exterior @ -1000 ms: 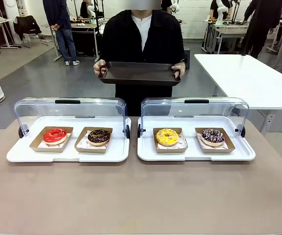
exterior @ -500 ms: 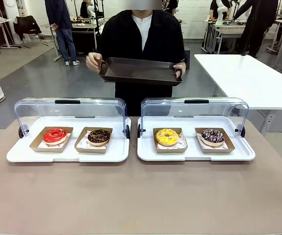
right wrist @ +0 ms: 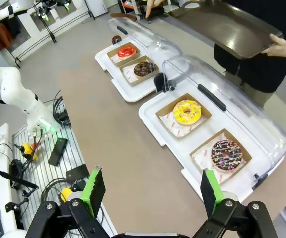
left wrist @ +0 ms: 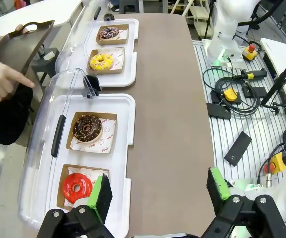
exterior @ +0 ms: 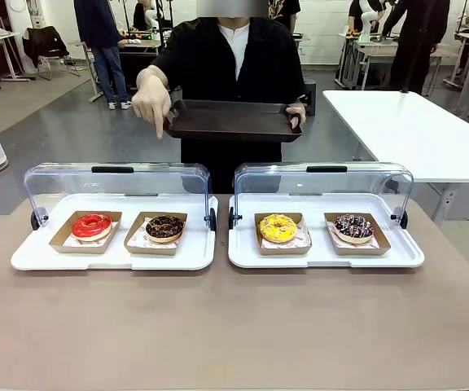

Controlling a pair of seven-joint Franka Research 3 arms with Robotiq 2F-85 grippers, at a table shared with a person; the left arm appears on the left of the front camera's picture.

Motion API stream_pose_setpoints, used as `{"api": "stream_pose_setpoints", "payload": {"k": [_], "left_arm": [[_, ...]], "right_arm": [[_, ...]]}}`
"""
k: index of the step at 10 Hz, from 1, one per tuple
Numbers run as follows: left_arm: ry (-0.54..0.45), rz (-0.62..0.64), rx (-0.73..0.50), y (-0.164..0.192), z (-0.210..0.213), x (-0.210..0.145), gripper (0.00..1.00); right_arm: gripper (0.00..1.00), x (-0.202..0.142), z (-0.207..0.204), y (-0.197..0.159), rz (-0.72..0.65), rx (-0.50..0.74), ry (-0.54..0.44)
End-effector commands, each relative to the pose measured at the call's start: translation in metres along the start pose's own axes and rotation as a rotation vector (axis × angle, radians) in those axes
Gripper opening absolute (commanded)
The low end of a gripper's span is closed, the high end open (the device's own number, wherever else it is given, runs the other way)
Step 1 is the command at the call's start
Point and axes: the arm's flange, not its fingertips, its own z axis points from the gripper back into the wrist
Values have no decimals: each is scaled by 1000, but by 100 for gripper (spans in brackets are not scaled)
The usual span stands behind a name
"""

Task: Provide the desired donut to the person.
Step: Pick up and lift the Paper togo box containing the Donut pointed at by the person.

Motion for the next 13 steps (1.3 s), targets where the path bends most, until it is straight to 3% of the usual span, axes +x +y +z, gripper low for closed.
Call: {"api": "stream_pose_setpoints", "payload": {"k": [1, 10, 11, 13], "left_arm": [[-8, -5, -4, 0, 1, 1, 100], [0, 0, 0, 0, 0, 0, 100], [70, -34, -87, 7, -7, 14, 100], [300, -132, -166, 23, -43, 56, 100]], "right_arm": [[100, 2, -1, -3, 15, 15, -22], [100, 2, -1, -3, 15, 15, -22], [100, 2, -1, -3, 15, 15, -22], [100, 2, -1, -3, 15, 15, -22]]}}
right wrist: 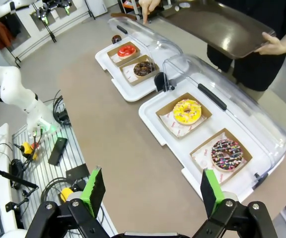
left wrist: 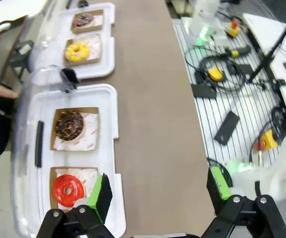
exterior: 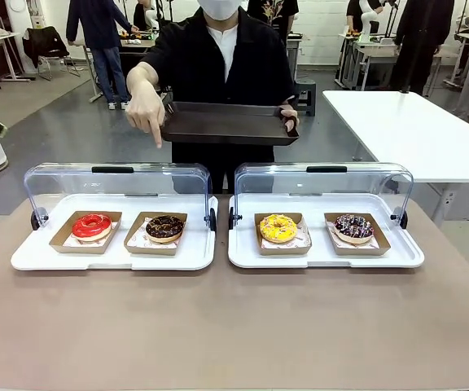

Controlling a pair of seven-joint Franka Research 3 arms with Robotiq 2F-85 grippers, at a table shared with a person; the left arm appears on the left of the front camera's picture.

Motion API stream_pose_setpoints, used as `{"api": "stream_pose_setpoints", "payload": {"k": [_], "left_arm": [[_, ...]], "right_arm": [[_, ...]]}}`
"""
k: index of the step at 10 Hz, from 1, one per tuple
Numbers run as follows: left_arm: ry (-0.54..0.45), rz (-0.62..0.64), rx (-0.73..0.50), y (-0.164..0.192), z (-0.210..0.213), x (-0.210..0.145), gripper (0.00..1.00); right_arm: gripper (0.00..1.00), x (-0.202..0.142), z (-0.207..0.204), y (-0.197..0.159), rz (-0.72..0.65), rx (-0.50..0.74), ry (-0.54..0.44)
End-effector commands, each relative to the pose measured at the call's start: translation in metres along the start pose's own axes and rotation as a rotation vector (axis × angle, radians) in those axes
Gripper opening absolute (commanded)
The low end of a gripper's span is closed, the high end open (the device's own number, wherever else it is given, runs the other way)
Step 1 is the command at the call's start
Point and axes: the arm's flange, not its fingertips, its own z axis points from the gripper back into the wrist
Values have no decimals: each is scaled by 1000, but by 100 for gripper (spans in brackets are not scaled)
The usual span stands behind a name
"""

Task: Provide the desired donut to the person.
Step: Pick up and lift the Paper togo box containing the Donut pointed at by the person.

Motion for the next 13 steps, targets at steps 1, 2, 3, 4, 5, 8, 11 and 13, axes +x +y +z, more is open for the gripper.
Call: {"api": "stream_pose_setpoints", "payload": {"k": [1, 2, 3, 4, 5, 8, 11, 13], "left_arm": [[250, -91, -81, 27, -29, 43, 100], [352, -135, -126, 39, -61, 62, 100], [420, -165, -149, 49, -92, 75, 100], [480, -187, -154, 59, -121, 83, 100], [515, -189, -169, 67, -148, 88, 100], [544, -174, -49, 81, -227, 76, 100], [606, -200, 103, 87, -274, 51, 100], [687, -233, 141, 93, -289, 44, 100]], "right_arm": [[100, 2, -1, -3, 15, 15, -25], [100, 2, -1, -3, 15, 15, -25], [100, 2, -1, -3, 15, 15, -25], [100, 2, -1, -3, 15, 15, -25], [100, 2, -1, -3, 15, 15, -25], [100, 2, -1, -3, 15, 15, -25], [100, 2, -1, -3, 15, 15, -25], [100, 2, -1, -3, 15, 15, -25]]}}
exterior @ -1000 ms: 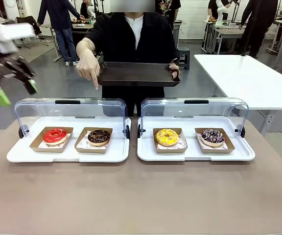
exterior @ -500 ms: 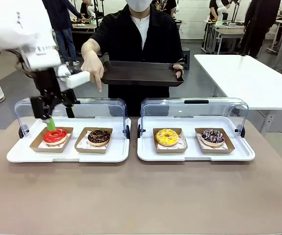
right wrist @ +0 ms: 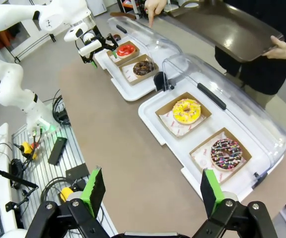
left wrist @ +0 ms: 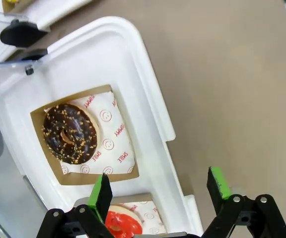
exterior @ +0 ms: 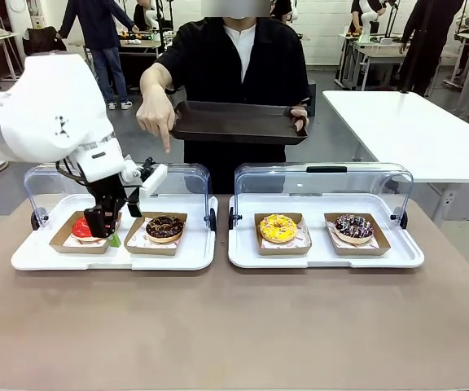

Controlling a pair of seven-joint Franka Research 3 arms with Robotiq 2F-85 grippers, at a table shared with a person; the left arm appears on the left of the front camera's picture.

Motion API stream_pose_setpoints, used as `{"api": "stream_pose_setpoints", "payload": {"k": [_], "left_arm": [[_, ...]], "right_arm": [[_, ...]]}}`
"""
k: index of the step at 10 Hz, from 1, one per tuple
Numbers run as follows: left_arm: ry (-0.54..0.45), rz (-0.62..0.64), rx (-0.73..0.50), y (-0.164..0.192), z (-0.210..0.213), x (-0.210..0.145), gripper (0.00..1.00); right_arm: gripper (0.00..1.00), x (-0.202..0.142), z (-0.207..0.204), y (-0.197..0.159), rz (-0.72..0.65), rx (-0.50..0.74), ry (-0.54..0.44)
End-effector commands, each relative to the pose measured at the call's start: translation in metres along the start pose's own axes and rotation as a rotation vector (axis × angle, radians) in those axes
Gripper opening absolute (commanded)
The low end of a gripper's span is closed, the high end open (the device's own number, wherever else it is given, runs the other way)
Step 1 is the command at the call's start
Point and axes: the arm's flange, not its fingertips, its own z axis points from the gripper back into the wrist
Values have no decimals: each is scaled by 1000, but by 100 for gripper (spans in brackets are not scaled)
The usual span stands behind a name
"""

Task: Provide the desired donut to the person.
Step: Pick up and lift the Paper togo box containing the Donut pointed at by the person.

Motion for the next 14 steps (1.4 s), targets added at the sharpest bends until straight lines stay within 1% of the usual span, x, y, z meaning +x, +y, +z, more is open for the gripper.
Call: {"api": "stream_pose_setpoints", "payload": {"k": [1, 2, 3, 4, 10, 11, 14], "left_arm": [[99, 0, 17, 4, -13, 5, 100], [95, -3, 15, 7, -16, 6, 100], [42, -13, 0, 11, -10, 3, 100], [65, -21, 9, 3, -13, 0, 100], [65, -21, 9, 3, -13, 0, 100], [66, -20, 6, 5, -15, -1, 100], [78, 44, -1, 21, -33, 2, 100]], "right_arm": [[100, 2, -1, -3, 16, 18, -28], [100, 2, -1, -3, 16, 18, -28], [100, 2, -1, -3, 16, 18, -28], [100, 2, -1, -3, 16, 18, -28], [100, 2, -1, -3, 16, 18, -28], [100, 2, -1, -3, 16, 18, -28], [100, 2, -1, -3, 16, 18, -28]]}}
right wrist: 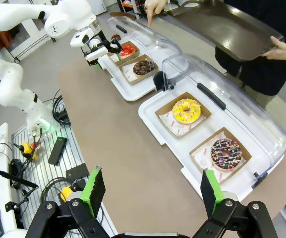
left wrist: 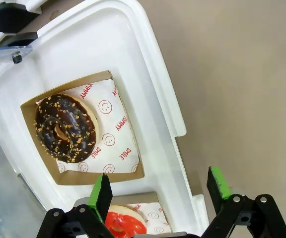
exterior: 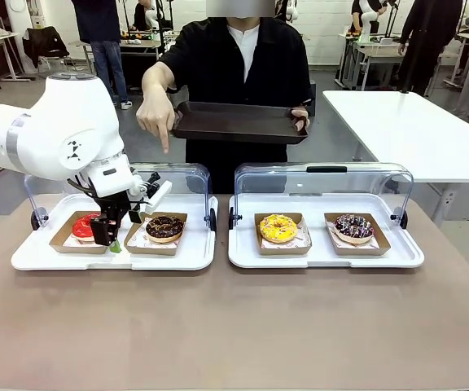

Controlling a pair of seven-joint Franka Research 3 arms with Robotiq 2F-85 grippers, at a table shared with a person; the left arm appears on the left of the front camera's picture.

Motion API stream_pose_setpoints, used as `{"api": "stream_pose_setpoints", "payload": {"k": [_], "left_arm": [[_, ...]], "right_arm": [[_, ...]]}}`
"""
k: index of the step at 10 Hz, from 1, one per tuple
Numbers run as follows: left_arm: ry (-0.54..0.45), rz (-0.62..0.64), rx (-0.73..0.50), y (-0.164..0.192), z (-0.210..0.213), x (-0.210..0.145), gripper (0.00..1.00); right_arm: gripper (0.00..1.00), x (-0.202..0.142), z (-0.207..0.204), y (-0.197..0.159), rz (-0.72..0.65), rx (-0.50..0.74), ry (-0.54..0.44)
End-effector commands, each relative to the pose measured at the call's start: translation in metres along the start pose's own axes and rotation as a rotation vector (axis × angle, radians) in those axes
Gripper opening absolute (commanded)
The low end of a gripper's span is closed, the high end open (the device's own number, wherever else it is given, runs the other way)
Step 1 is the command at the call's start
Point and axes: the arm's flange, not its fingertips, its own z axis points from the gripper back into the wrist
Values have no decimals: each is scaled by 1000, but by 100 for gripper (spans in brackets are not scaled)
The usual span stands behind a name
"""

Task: Provide the desired donut to the person.
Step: Pick up and lift the Paper togo box containing the Donut pointed at by the person.

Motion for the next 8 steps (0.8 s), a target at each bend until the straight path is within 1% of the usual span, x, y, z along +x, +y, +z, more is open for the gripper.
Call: {"api": "stream_pose_setpoints", "payload": {"k": [1, 3, 4, 8], "left_arm": [[21, 64, 3, 14, -14, 4, 100], [20, 102, -17, 24, -30, 1, 100], [46, 109, -15, 28, -36, 0, 100], [64, 141, -16, 42, -46, -5, 100]], "right_arm": [[100, 2, -2, -3, 16, 18, -28], [100, 2, -2, -3, 16, 18, -28], [100, 2, -2, -3, 16, 18, -28], [100, 2, -2, -3, 16, 18, -28]]}}
